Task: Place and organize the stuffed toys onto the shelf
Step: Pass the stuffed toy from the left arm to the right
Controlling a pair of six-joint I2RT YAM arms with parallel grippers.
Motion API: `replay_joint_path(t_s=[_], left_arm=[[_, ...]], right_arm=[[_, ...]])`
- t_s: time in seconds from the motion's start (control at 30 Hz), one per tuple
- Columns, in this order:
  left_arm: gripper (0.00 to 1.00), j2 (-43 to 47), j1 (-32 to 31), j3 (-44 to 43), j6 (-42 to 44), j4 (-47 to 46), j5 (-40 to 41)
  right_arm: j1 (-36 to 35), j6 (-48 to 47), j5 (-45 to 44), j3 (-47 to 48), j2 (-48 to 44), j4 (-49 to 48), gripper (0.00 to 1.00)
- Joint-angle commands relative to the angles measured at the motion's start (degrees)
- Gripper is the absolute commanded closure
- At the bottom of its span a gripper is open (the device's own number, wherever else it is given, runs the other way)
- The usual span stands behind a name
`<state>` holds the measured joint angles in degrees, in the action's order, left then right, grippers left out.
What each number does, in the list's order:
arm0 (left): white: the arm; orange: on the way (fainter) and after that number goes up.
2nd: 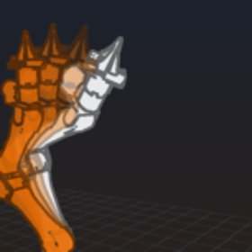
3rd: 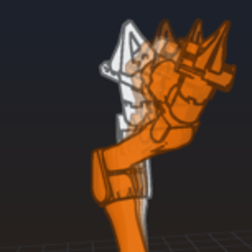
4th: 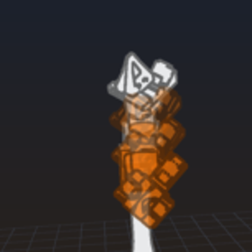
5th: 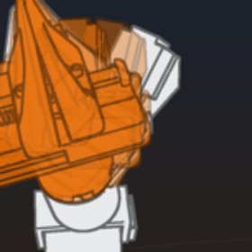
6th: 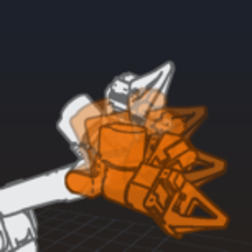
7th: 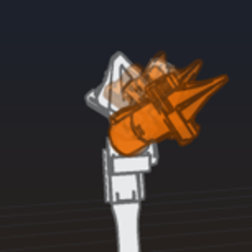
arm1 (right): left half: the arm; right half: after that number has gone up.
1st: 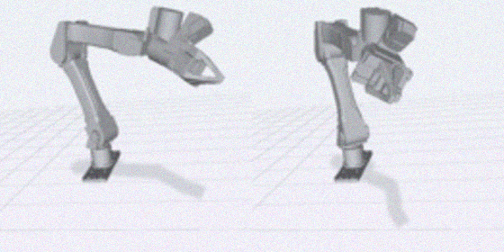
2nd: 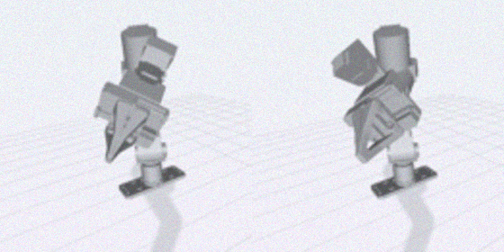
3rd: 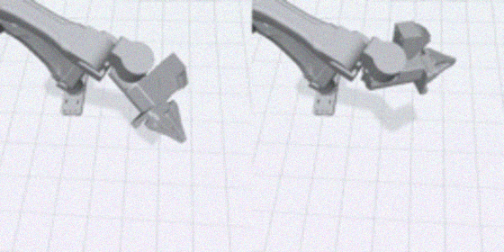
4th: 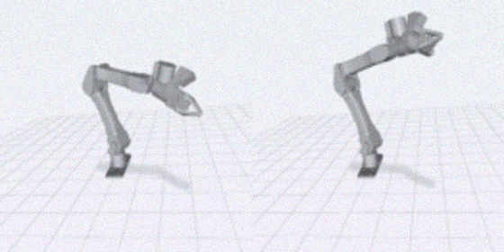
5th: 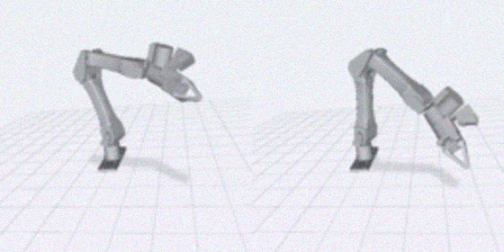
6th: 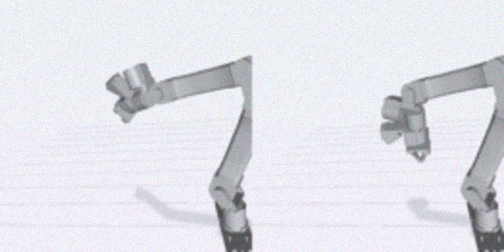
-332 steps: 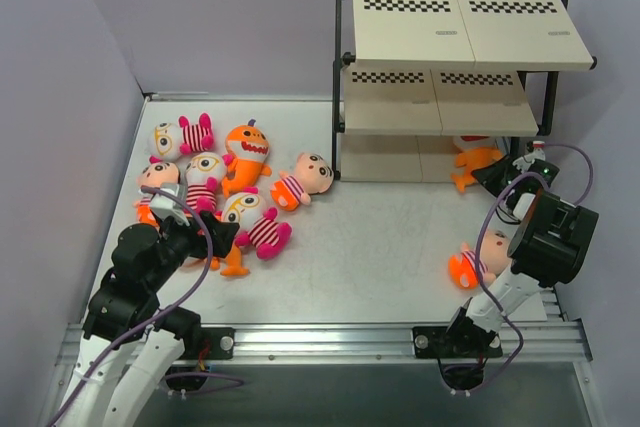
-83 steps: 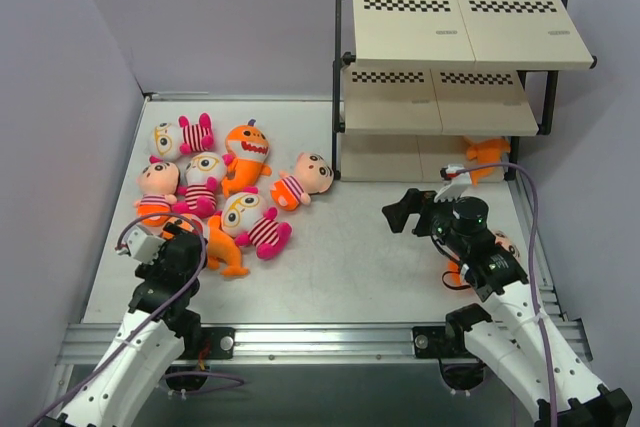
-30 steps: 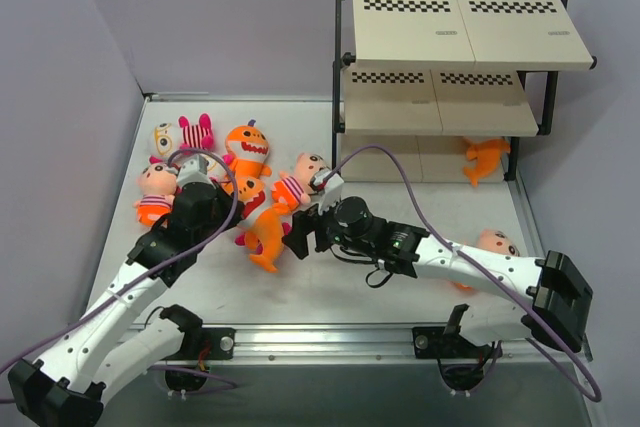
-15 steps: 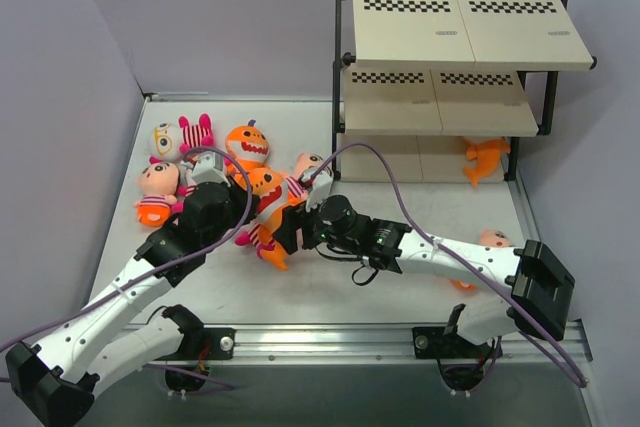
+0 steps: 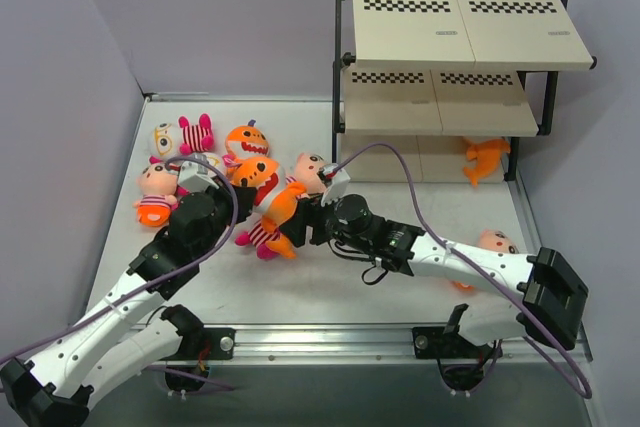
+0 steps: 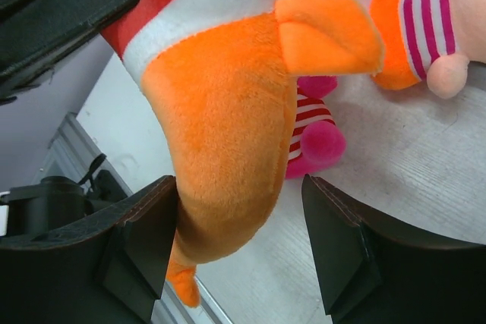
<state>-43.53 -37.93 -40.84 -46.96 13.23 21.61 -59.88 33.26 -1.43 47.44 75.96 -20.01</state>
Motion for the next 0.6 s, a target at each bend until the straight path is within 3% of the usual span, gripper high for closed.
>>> replay_joint_path(t_s=[0.0, 0.17, 0.57], left_arm=[[0.98, 1.3, -0.2, 0.8, -1.8, -7.0, 1.2], [0.98, 1.2, -0.3, 1.8, -2.9, -9.5, 0.4], [0.98, -1.8, -0.7, 3.1, -4.9, -15.3, -1.6]], right_arm=[[2.7, 4.4, 5.2, -2.3, -3.0, -8.1, 0.35], [6.7, 9.1, 12.3, -6.1, -4.1, -15.1, 0.35], [8.6, 12.9, 14.1, -9.9, -4.6, -22.5, 0.42]])
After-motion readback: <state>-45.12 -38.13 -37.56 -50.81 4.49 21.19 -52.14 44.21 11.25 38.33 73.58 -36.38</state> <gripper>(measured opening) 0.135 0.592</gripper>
